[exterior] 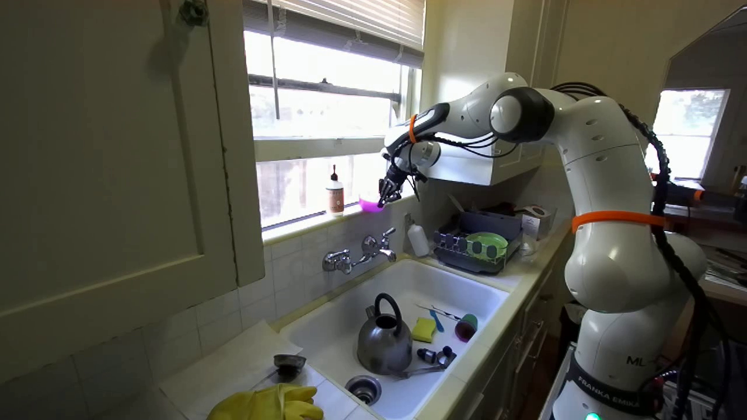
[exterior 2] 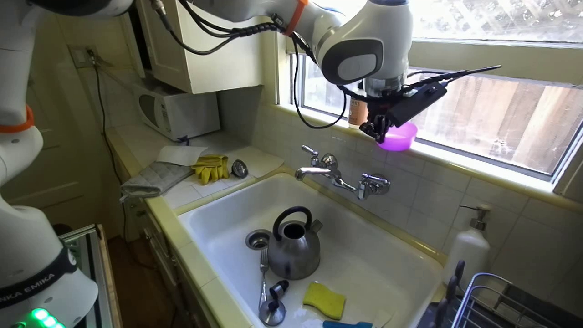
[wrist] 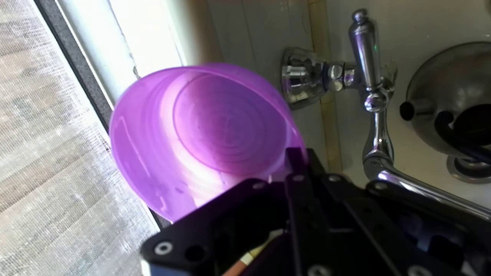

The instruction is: Put the purple bowl on the windowsill.

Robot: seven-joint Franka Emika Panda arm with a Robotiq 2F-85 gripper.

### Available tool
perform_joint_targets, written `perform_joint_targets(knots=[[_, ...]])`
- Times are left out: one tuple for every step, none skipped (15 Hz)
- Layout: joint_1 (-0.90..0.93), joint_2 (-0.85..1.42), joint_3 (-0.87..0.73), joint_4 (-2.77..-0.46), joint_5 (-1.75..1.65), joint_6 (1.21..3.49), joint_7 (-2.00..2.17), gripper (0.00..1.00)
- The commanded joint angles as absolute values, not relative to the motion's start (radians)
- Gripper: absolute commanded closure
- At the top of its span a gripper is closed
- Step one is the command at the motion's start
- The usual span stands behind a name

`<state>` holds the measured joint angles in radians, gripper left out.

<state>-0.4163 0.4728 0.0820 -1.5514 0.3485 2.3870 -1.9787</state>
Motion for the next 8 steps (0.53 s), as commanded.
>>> perform_joint_targets(knots=[[-0.397,0.486,0.062,-1.523,0.353,2.373,-1.990,0.99],[-0.395,0.490,0.062,-1.513,0.353,2.367,-1.989,0.99],[-0.392,0.497,0.061,-1.499,0.348,2.358,-1.990,0.99],[-0.390,0.502,0.062,-1.490,0.346,2.354,-1.993,0.99],[-0.386,0.507,0.060,-1.480,0.341,2.356,-1.989,0.99],[-0.383,0.517,0.060,-1.469,0.337,2.349,-1.989,0.99],[-0.378,0.524,0.059,-1.462,0.331,2.351,-1.985,0.99],[-0.376,0.534,0.060,-1.453,0.329,2.352,-1.985,0.99]])
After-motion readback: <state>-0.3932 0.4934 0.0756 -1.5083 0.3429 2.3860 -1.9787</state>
